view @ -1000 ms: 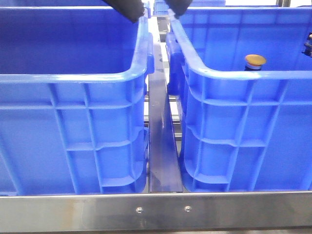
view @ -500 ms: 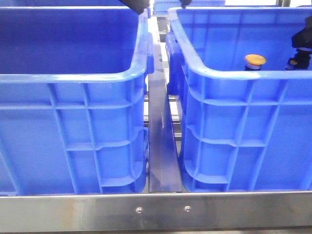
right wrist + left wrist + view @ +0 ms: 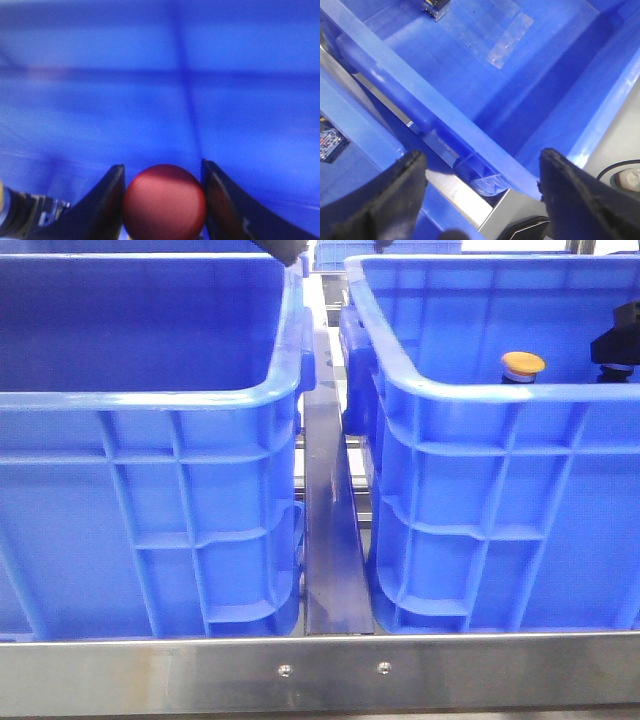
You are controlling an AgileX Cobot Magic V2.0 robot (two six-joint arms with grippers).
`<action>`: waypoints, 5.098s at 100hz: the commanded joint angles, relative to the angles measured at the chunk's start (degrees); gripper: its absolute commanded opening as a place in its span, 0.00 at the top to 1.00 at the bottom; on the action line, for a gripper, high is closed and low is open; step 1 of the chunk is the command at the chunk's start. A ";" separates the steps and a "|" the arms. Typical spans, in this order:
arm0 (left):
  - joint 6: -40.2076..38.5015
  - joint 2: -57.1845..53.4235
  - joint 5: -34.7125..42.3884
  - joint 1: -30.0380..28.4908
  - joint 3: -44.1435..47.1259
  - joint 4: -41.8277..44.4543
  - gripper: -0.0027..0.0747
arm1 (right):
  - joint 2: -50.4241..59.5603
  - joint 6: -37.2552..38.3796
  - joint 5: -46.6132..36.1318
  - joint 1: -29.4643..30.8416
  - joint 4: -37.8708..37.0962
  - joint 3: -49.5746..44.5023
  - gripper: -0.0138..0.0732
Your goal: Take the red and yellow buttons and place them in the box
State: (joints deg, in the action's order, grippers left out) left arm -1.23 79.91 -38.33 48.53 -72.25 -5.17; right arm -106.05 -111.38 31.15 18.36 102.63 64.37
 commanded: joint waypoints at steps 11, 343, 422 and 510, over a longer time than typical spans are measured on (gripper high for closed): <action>-0.10 -2.11 3.93 0.34 -1.69 -0.89 0.37 | 2.41 -1.01 1.57 0.32 6.11 1.71 0.34; -0.54 -67.40 33.10 -50.51 50.28 1.87 0.99 | 107.54 4.23 -27.32 -10.43 6.10 -53.64 0.92; -0.54 -68.61 33.05 -50.51 51.53 2.30 0.99 | 107.75 4.23 -27.79 -10.43 6.10 -53.76 0.92; -3.39 -80.14 41.32 -48.97 70.96 6.77 0.99 | 107.75 4.23 -27.73 -10.43 6.10 -53.76 0.92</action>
State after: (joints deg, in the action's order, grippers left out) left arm -3.87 1.78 -3.17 -0.53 -3.04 1.16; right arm 0.72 -107.27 2.23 7.94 104.43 9.06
